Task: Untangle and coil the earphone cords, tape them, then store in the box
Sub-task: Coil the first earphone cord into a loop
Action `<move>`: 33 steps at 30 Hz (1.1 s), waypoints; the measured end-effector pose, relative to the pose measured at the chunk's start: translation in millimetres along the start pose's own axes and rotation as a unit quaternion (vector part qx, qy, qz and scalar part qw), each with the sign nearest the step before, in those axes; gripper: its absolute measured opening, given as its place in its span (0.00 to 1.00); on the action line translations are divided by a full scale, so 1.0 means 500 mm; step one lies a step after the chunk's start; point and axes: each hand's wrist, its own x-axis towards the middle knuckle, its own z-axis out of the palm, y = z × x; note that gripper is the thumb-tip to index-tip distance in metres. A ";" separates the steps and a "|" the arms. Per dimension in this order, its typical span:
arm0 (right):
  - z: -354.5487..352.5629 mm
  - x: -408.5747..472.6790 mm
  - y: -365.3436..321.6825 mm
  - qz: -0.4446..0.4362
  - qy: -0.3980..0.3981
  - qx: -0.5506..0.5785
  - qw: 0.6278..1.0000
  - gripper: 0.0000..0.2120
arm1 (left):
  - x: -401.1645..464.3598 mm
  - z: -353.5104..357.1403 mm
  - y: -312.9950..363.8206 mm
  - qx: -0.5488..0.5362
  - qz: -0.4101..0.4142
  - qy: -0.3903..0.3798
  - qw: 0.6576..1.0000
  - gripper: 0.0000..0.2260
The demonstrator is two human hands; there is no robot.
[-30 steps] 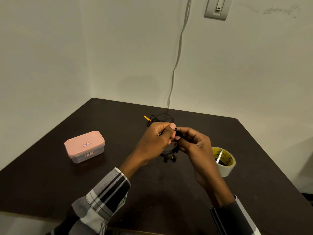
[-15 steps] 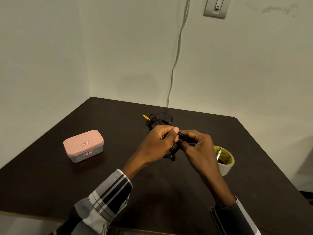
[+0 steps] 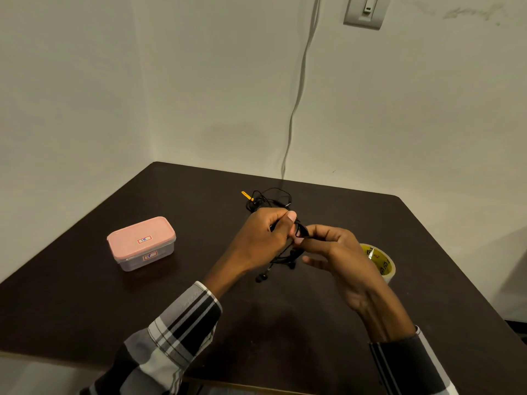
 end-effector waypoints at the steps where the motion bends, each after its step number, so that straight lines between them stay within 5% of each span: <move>1: -0.005 0.001 -0.002 0.016 -0.016 0.012 1.000 0.05 | 0.000 0.001 0.000 0.014 0.006 0.002 1.000 0.18; 8: -0.024 -0.003 -0.004 0.056 -0.091 0.132 0.985 0.05 | -0.001 0.006 0.000 0.067 0.047 0.010 0.997 0.18; 11: -0.023 -0.004 -0.001 0.056 -0.067 0.128 0.988 0.05 | -0.002 0.007 -0.005 0.084 0.064 0.025 0.994 0.17; 15: -0.008 -0.004 0.001 0.045 0.015 0.126 0.991 0.20 | -0.004 0.014 -0.014 0.108 0.083 0.031 0.990 0.15; 21: 0.005 -0.004 0.022 -0.087 0.108 -0.112 0.984 0.10 | -0.001 0.017 -0.017 0.167 0.103 0.036 0.980 0.14; 25: 0.013 -0.006 0.033 -0.187 0.182 -0.352 0.899 0.14 | -0.001 0.023 -0.014 0.197 0.098 0.022 0.975 0.14; 33: 0.020 -0.008 0.043 -0.291 0.212 -0.466 0.808 0.04 | 0.003 0.018 -0.018 0.236 0.071 0.036 0.968 0.18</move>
